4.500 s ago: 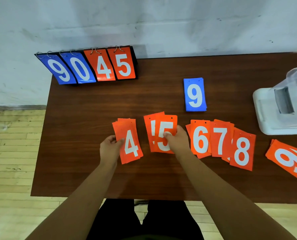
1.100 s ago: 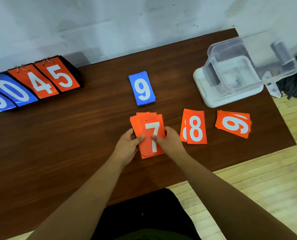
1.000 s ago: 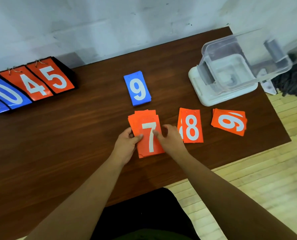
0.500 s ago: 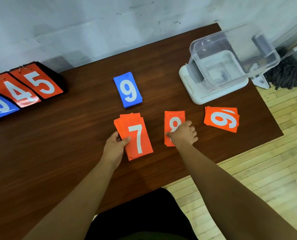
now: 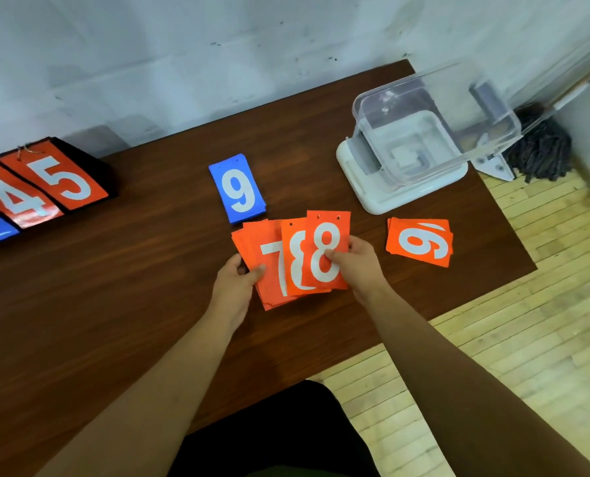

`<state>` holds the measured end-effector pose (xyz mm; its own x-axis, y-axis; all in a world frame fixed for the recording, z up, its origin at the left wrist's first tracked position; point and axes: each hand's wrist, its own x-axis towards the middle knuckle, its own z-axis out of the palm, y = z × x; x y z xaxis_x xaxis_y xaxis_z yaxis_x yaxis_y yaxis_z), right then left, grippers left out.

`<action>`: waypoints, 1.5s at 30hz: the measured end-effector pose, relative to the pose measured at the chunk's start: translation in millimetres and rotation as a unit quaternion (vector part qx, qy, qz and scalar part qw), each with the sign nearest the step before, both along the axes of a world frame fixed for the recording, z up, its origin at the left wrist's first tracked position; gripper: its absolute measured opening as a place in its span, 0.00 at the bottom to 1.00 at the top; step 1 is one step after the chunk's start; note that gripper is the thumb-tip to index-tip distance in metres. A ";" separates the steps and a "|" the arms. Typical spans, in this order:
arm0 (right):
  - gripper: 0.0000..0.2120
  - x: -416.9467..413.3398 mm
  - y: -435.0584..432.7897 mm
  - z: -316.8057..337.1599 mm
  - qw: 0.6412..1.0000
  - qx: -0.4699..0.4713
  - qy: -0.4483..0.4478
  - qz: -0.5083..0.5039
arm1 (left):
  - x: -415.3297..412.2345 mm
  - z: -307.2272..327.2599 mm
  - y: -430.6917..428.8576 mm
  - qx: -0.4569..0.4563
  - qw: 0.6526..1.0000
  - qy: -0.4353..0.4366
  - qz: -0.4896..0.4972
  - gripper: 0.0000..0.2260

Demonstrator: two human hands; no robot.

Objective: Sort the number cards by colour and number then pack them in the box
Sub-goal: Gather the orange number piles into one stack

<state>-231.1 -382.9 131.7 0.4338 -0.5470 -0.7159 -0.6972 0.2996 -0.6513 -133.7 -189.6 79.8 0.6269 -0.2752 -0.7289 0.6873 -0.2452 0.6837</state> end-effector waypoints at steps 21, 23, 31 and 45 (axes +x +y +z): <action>0.39 -58.8 -170.8 -34.7 0.857 -0.373 0.209 0.286 | -27.2 -7.2 -88.5 -0.068 0.990 0.027 -0.120 0.32; 0.44 -57.2 -177.3 -40.7 0.839 -0.362 0.232 0.334 | -27.5 -10.5 -89.5 -0.066 0.989 0.029 -0.127 0.29; 0.43 -71.5 -159.7 -54.9 0.845 -0.340 0.286 0.298 | -27.5 -19.5 -83.9 -0.056 0.991 0.025 -0.118 0.31; 0.21 -32.6 -33.8 0.8 0.999 0.006 0.023 -0.041 | -15.7 4.9 -44.5 -0.056 0.998 0.036 -0.018 0.28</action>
